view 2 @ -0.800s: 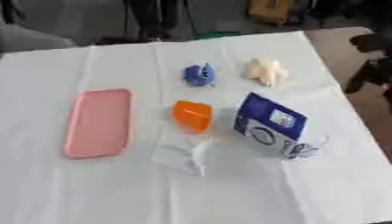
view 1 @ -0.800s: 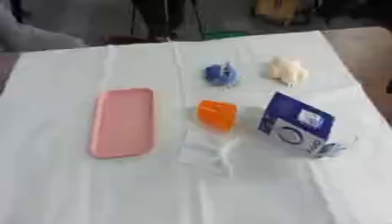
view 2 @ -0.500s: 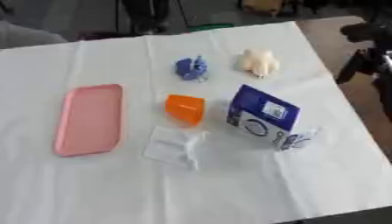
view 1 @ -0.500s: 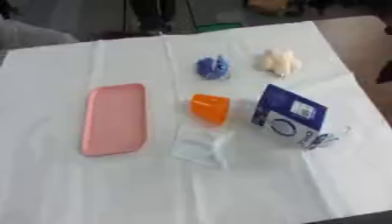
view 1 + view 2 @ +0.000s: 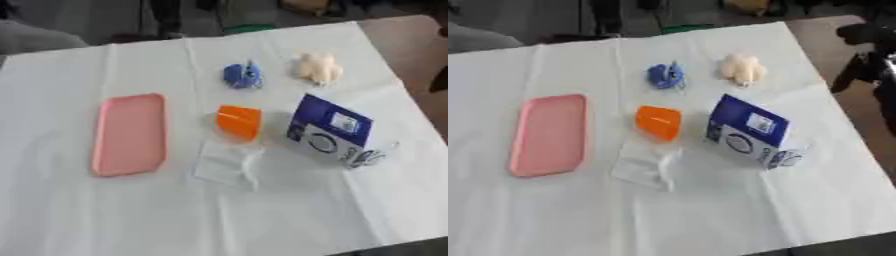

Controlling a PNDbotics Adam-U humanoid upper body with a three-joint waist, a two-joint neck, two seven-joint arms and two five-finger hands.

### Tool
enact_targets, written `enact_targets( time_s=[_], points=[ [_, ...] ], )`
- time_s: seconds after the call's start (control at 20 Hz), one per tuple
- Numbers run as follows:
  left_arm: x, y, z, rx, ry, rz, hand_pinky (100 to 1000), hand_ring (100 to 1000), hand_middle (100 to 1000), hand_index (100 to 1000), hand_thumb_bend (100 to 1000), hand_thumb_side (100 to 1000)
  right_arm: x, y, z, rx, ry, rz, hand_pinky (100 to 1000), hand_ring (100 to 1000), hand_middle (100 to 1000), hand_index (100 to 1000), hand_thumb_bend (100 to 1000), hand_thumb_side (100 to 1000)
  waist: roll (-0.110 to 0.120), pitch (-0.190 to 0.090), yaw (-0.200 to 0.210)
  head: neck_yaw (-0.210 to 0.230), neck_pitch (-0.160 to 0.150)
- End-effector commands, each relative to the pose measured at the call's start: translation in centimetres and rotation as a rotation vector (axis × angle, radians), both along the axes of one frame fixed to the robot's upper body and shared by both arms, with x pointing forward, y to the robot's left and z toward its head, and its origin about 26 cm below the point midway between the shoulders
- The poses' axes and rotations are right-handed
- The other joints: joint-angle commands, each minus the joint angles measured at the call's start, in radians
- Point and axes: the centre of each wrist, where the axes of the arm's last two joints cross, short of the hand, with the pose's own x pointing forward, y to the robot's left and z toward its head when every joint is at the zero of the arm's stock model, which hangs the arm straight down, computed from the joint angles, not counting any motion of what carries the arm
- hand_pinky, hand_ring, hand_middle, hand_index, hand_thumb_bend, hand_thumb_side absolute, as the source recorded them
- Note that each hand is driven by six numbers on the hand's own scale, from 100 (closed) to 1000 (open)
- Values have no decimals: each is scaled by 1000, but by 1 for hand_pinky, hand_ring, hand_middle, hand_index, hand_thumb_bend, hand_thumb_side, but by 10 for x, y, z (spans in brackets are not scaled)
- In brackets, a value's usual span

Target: Pick up objects on the table and place them in the box.

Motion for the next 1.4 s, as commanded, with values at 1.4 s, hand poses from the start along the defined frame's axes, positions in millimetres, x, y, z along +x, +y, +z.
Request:
enact_targets(
  time_s=[1.4],
  points=[
    [2, -4, 3, 55, 14, -66, 627, 623, 698, 833, 172, 901, 58, -71, 40, -674, -14, -117, 626, 563, 891, 837, 204, 709, -21, -23, 23, -68, 5]
  ],
)
